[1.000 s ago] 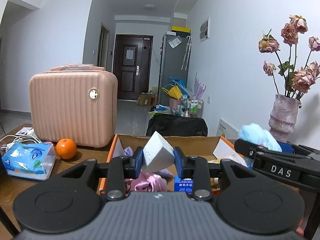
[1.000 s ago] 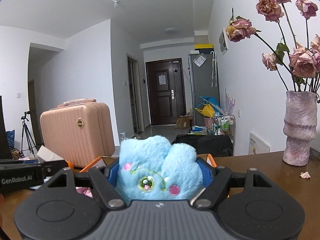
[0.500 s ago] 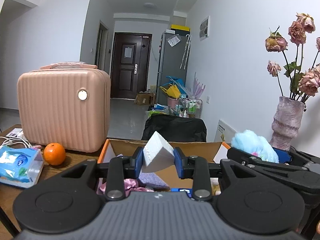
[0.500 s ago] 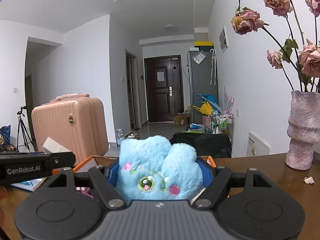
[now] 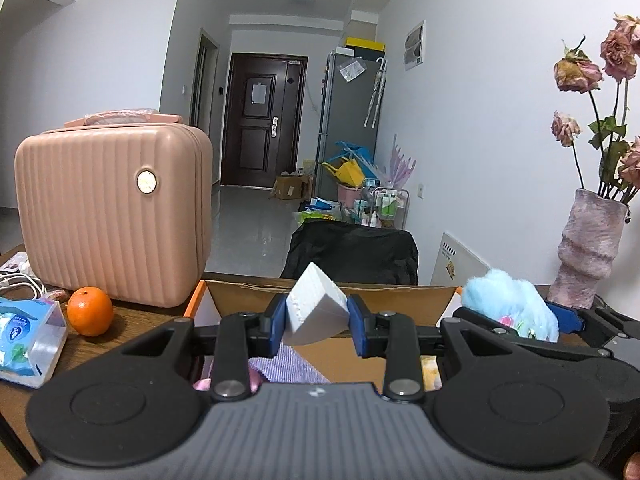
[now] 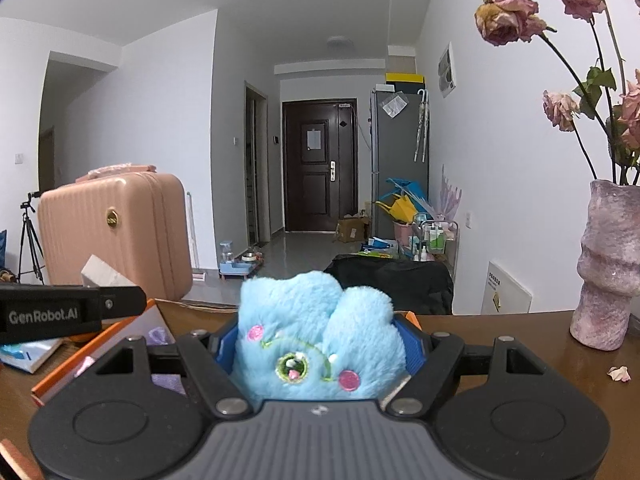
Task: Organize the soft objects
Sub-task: 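Carry the white sponge and blue plush in both grippers over the box, then open the left gripper to drop the white sponge while the right gripper lowers the plush into the box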
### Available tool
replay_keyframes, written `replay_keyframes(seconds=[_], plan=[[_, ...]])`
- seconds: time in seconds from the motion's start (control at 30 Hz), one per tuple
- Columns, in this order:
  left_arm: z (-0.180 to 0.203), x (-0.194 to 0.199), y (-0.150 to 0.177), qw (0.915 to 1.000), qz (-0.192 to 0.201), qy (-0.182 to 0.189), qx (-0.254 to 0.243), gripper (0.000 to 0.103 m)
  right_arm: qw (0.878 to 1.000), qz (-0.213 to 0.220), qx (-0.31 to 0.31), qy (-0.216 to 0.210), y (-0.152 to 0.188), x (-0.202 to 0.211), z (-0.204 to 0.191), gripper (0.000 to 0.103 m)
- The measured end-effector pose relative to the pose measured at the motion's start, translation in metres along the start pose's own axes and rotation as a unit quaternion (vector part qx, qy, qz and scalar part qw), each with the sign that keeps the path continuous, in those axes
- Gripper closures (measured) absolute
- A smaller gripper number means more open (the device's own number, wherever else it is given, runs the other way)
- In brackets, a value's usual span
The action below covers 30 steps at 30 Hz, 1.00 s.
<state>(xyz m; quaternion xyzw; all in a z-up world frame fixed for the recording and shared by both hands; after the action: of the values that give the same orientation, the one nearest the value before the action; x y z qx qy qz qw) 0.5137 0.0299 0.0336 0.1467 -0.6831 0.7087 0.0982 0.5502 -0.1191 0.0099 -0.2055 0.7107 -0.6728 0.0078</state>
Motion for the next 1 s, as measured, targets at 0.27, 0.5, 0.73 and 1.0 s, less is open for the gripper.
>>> replay_keyframes(seconds=[0.27,0.5,0.73,1.0], plan=[[0.001,-0.017,0.001,0.9997,-0.021,-0.01,-0.001,0.07,1.0,-0.014,0.014,0.008,0.001,-0.018,0.0,0.028],[0.0,-0.027,0.001,0.9992,-0.036,-0.02,-0.002,0.07,0.999,-0.026,0.024,0.004,0.002,-0.031,-0.006,0.028],[-0.004,-0.032,0.003,0.9986,-0.046,-0.027,0.0,0.07,0.999,-0.029,0.032,0.002,0.001,-0.038,-0.01,0.028],[-0.013,-0.034,0.004,0.9972,-0.05,-0.052,0.016,0.04,0.999,-0.045,0.018,0.008,0.002,-0.044,-0.003,0.02]])
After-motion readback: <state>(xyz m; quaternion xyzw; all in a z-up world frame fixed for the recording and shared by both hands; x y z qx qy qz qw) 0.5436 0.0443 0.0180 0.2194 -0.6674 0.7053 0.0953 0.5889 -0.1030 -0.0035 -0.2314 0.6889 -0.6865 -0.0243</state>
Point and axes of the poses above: each gripper's, at about its wrist camera, not at the fingertips, and x roughly against the way its jaws point, z to its right, y to its underside, the point moved 2 cm from there along -x, roughly the way its jaws point, and after that the axes turned 4 degrees about -x, right-handed, at the moved point
